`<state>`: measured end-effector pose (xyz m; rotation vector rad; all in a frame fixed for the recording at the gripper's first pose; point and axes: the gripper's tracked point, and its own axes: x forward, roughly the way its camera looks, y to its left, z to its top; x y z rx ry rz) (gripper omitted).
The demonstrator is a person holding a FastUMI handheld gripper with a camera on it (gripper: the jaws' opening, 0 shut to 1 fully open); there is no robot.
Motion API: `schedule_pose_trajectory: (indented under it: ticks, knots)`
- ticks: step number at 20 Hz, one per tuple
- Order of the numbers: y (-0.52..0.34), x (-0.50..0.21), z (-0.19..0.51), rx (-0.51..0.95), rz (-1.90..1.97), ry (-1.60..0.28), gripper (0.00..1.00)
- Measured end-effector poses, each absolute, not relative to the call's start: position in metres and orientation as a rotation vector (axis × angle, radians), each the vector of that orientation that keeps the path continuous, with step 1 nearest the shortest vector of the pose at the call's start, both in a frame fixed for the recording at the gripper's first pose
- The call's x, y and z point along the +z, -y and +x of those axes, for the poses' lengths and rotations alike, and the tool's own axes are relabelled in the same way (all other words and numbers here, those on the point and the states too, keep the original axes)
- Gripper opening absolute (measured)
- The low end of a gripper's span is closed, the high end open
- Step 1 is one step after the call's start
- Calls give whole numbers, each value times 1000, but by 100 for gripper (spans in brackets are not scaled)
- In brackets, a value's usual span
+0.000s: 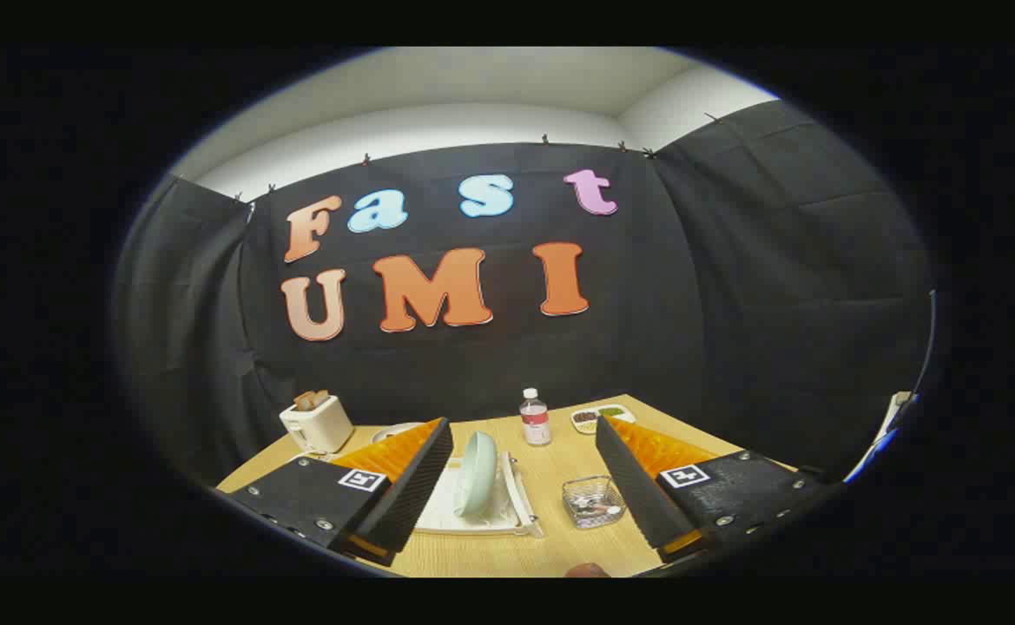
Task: Take the plate from the dish rack, then take the spoon from the basket and place it into the plate.
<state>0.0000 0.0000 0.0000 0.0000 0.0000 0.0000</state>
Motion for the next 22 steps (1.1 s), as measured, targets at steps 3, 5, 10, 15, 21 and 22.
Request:
schedule_pose_trajectory:
  ticks: [3,5,10,15,21,22]
  knots:
    - [0,3,-1,0,-2,3,99]
    - [0,5,-1,-1,-6,5,99]
    - [1,5,-3,-7,-7,-3,99]
    - [-1,-2,-2,-1,-37,-38,99]
    - [-9,-16,15,-1,-30,-95,99]
    - [-11,-19,19,1,-32,-106,99]
